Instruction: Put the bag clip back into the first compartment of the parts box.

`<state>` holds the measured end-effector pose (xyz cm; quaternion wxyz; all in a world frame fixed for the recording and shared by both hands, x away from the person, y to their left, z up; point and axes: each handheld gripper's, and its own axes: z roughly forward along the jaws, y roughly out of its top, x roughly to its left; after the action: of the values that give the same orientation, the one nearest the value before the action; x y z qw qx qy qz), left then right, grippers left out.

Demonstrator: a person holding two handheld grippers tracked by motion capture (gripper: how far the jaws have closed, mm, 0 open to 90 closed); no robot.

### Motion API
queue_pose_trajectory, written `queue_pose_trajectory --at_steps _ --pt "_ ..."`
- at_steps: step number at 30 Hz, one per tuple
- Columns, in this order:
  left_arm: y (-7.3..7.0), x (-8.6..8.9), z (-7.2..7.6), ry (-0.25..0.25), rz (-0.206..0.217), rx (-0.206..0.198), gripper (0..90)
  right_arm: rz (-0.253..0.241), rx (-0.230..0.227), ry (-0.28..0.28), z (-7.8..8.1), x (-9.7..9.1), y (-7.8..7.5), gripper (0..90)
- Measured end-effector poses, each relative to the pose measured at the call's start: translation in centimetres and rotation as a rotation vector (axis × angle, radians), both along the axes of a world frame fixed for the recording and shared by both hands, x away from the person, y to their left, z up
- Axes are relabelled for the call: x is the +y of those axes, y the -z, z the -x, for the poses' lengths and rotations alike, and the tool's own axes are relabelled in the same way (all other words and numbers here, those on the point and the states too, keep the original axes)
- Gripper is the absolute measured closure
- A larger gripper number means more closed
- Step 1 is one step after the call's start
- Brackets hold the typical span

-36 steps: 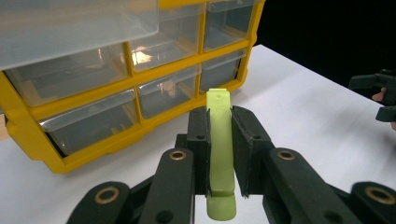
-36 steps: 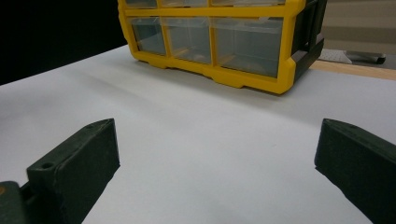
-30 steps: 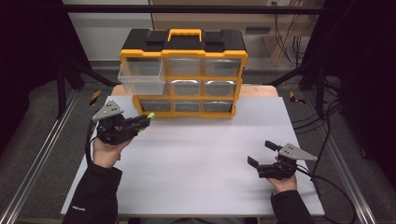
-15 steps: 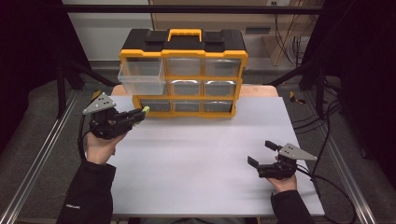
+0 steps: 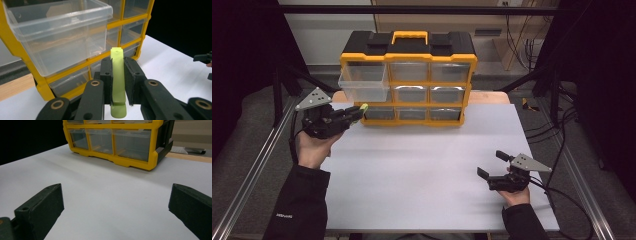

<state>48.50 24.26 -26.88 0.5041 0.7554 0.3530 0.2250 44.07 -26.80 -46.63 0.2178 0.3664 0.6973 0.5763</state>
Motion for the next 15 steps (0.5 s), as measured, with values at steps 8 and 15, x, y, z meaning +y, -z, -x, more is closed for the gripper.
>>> queue_pose_trajectory --at_steps 8,15 --pt "-1.6 -0.3 -0.1 -0.002 -0.008 -0.023 77.3 0.0 0.0 0.0 0.0 0.0 0.0 0.5" --pt "-2.6 -0.6 -0.3 -0.008 -0.015 -0.036 77.2 -0.001 -0.001 -0.001 0.0 0.0 0.0 0.5"
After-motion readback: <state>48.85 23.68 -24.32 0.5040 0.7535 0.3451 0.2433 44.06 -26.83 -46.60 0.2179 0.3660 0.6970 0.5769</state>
